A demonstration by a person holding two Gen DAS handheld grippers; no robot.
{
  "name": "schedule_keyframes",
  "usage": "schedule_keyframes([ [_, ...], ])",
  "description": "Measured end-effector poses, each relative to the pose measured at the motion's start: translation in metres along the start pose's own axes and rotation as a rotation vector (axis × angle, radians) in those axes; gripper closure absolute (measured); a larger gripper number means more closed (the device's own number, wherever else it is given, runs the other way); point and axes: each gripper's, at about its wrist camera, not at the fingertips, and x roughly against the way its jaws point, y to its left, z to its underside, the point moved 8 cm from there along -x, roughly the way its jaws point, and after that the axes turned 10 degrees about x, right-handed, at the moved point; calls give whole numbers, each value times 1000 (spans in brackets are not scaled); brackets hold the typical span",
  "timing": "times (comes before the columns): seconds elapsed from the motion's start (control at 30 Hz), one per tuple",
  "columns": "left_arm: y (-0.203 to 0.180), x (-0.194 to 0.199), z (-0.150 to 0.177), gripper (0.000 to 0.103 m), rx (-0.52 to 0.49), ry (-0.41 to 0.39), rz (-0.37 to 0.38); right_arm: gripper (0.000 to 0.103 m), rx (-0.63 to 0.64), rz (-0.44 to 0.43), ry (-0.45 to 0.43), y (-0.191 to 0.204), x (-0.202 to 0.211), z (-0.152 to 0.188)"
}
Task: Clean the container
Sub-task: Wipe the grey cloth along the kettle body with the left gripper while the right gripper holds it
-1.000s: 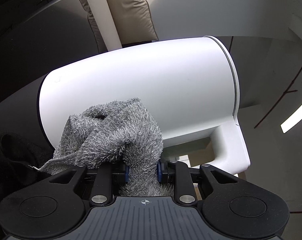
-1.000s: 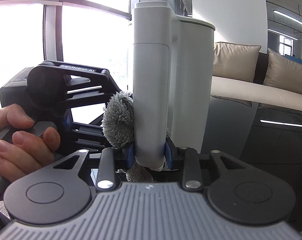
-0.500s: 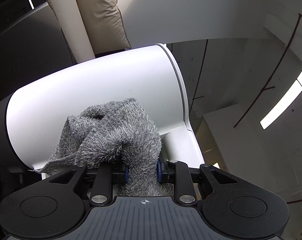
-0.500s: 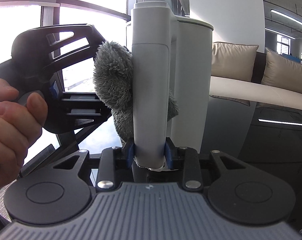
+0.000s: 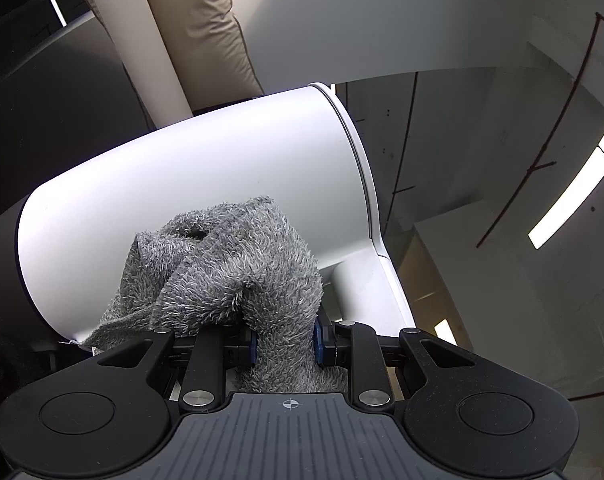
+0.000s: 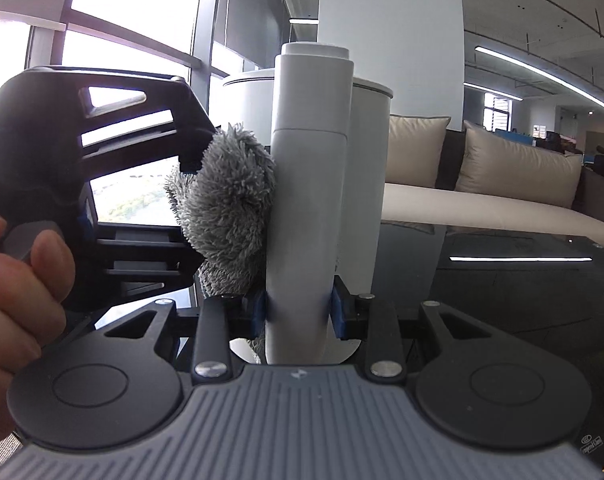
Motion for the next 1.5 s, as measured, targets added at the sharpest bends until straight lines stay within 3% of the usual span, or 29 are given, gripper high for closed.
schedule_keyframes([
  [0.23,-7,-6,8,81,-24,12,-20,70,13,182,27,-17,-8,9],
  [0.83,-5,0,14,81,-31,1,-31,70,-34,392,67,-35,-52,31],
  [1.1,-4,2,18,81,-29,-1,-38,72,-43,408,80,-36,-65,39],
  [1.5,-2,3,10,81,-20,-33,-37,73,-55,279,46,-35,-60,40],
])
